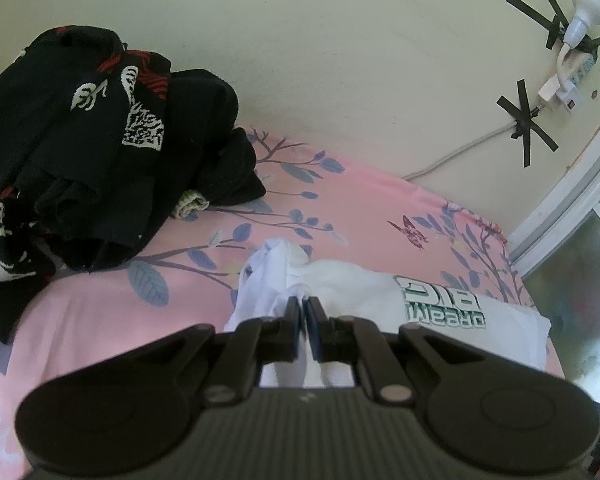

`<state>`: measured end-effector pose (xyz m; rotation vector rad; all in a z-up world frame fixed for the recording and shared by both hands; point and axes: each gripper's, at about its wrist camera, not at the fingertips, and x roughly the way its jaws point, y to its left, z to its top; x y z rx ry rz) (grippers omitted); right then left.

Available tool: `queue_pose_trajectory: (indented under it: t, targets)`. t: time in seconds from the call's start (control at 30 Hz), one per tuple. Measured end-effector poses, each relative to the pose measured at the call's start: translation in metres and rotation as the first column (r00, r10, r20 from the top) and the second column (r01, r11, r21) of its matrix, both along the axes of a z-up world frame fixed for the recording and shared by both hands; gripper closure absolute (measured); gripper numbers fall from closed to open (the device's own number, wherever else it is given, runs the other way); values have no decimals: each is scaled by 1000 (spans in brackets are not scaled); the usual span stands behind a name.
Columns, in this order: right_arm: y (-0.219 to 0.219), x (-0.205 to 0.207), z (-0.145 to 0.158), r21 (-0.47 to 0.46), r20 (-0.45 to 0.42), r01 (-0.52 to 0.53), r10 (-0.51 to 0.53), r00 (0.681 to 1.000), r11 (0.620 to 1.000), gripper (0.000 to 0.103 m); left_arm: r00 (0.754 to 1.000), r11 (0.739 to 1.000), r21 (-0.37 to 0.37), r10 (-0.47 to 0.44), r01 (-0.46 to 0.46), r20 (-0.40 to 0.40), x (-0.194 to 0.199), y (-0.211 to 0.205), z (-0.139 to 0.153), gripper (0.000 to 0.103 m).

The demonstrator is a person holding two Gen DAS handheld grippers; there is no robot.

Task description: Fold small clothes

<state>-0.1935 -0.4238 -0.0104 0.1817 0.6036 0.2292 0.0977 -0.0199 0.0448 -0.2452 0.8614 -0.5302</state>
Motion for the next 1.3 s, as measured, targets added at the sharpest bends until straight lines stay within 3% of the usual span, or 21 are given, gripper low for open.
queue_pose_trajectory:
  t: [0.07,0.13,0.3,0.37,0.43,0.5,0.53,0.57,0.63,0.67,0.73,0.87,0.9,0.93,0.97,1.0,1.03,1.13,1.23,1.27,1.3]
  targets:
    - [4,2,2,17,11,-31,31,999,999,103,1000,1000,1,5,-5,3,-1,0,1,98]
    - [4,-10,17,31,109,-37,33,994,999,103,1000,1000,-8,16,-15,8,-3,4,3,98]
    - [-39,-29,57,215,335,81,-152,930,973,103,998,993,-101,59,-58,4,-7,26,8,98]
    - [-57,-16,57,265,319,195,-277,906,944,103,996,991,-100,90,-90,-10,-2,30,7,98]
    - [-69,12,43,293,221,311,-380,898,904,103,995,993,-76,87,-90,-43,7,23,1,95]
    - [-64,40,24,184,130,402,-427,895,897,73,993,996,-25,86,-88,-77,13,13,-6,90]
    - [-58,48,16,110,91,439,-449,889,892,45,994,997,-12,80,-82,-78,11,11,-8,83]
    - [-53,49,12,62,89,474,-478,874,878,44,995,997,-7,72,-73,-63,7,12,-8,77]
    - [-46,33,10,74,146,461,-467,872,884,45,998,998,0,66,-66,-16,-4,18,-6,44]
    - [-44,25,12,93,159,452,-461,873,887,45,998,997,10,70,-70,3,-10,23,-5,39]
    - [-38,10,14,112,183,445,-459,869,888,44,998,998,16,63,-63,16,-19,29,-7,34]
    - [-26,-14,8,165,163,411,-436,885,896,40,1000,1000,1,14,-14,-10,-37,32,-20,35]
    - [-25,-17,3,182,146,402,-429,892,898,40,1000,1000,2,-1,1,-15,-41,29,-23,40]
    - [-20,-21,0,191,132,397,-424,896,898,45,1000,1000,3,-19,19,-21,-45,26,-26,54]
    - [-17,-23,-5,200,115,385,-412,904,901,64,999,999,6,-39,39,-29,-47,22,-30,66]
    - [-14,-24,-8,206,98,373,-398,912,905,87,998,998,19,-59,59,-38,-49,17,-33,91]
    - [-12,-24,-11,206,73,375,-396,915,904,103,997,997,37,-67,68,-40,-51,15,-34,93]
    - [-17,-36,-10,204,41,435,-451,891,877,103,997,994,82,-76,78,-26,-61,22,-32,94]
    - [-32,-47,-12,230,-19,475,-484,875,850,103,993,994,53,-88,93,-79,-64,38,-37,93]
    - [-31,-46,-15,171,-41,501,-502,864,848,103,993,994,75,-75,82,-91,-63,39,-40,92]
    - [-26,-42,-17,79,-51,515,-513,857,853,103,994,993,97,-64,73,-94,-62,39,-43,80]
